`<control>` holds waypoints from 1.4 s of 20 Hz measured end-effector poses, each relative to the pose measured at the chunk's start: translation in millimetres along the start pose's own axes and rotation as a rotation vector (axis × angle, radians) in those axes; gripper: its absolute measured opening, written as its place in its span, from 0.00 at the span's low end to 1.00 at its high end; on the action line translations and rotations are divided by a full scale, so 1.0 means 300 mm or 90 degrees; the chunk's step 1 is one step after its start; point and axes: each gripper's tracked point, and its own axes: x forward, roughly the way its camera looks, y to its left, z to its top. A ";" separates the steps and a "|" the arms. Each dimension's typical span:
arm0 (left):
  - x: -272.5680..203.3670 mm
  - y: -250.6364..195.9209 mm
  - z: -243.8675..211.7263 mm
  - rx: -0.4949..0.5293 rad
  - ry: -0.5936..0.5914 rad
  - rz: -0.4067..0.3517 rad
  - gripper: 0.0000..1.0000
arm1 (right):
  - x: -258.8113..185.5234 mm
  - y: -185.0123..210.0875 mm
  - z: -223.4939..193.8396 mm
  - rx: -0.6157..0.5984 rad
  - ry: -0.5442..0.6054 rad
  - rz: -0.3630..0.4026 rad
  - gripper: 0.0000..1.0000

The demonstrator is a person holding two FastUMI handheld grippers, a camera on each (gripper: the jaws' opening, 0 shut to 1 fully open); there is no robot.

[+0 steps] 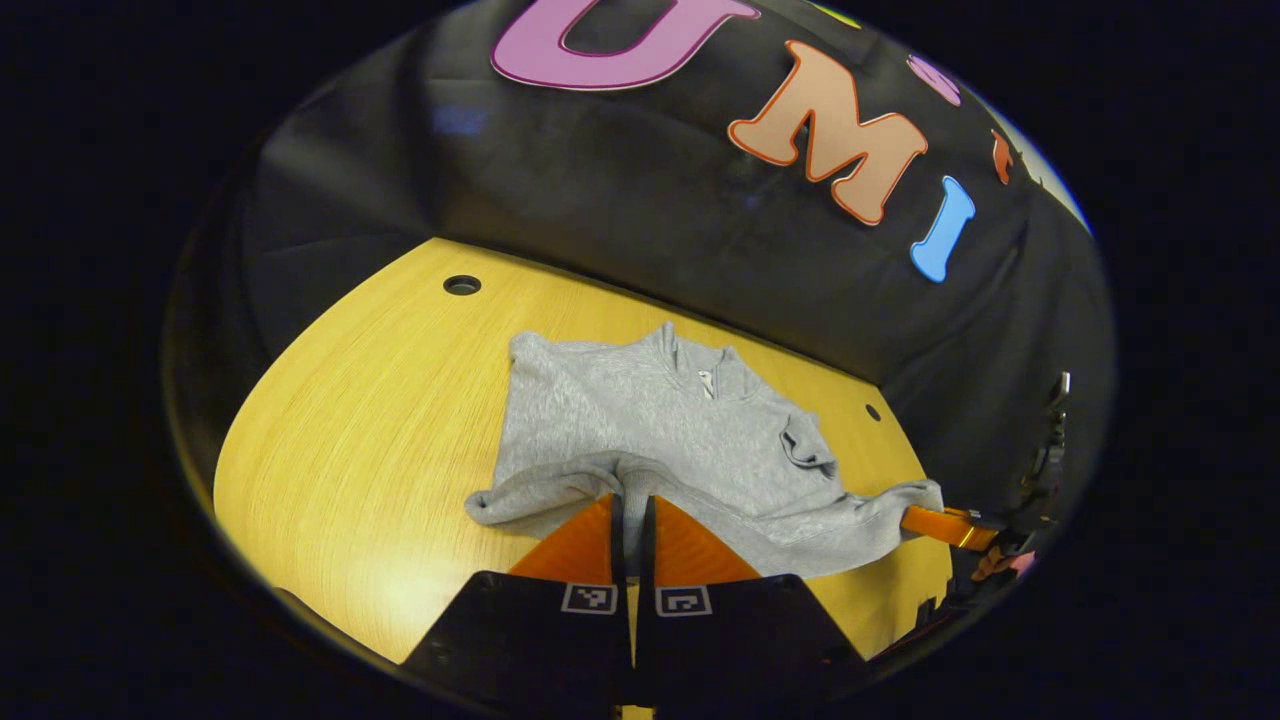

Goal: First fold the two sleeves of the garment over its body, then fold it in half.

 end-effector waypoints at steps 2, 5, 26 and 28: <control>0.047 0.012 0.015 0.012 0.008 0.011 0.00 | 0.061 -0.014 0.009 -0.008 0.013 -0.003 0.05; 0.160 0.040 0.023 0.020 0.029 0.035 0.00 | 0.160 -0.042 0.002 -0.002 0.041 -0.012 0.05; 0.232 -0.007 0.394 0.219 -0.074 0.066 0.93 | 0.217 0.057 0.267 0.073 -0.014 0.106 0.90; 0.167 -0.044 0.447 0.222 -0.104 0.046 0.90 | 0.159 0.059 0.306 0.052 -0.042 0.104 0.98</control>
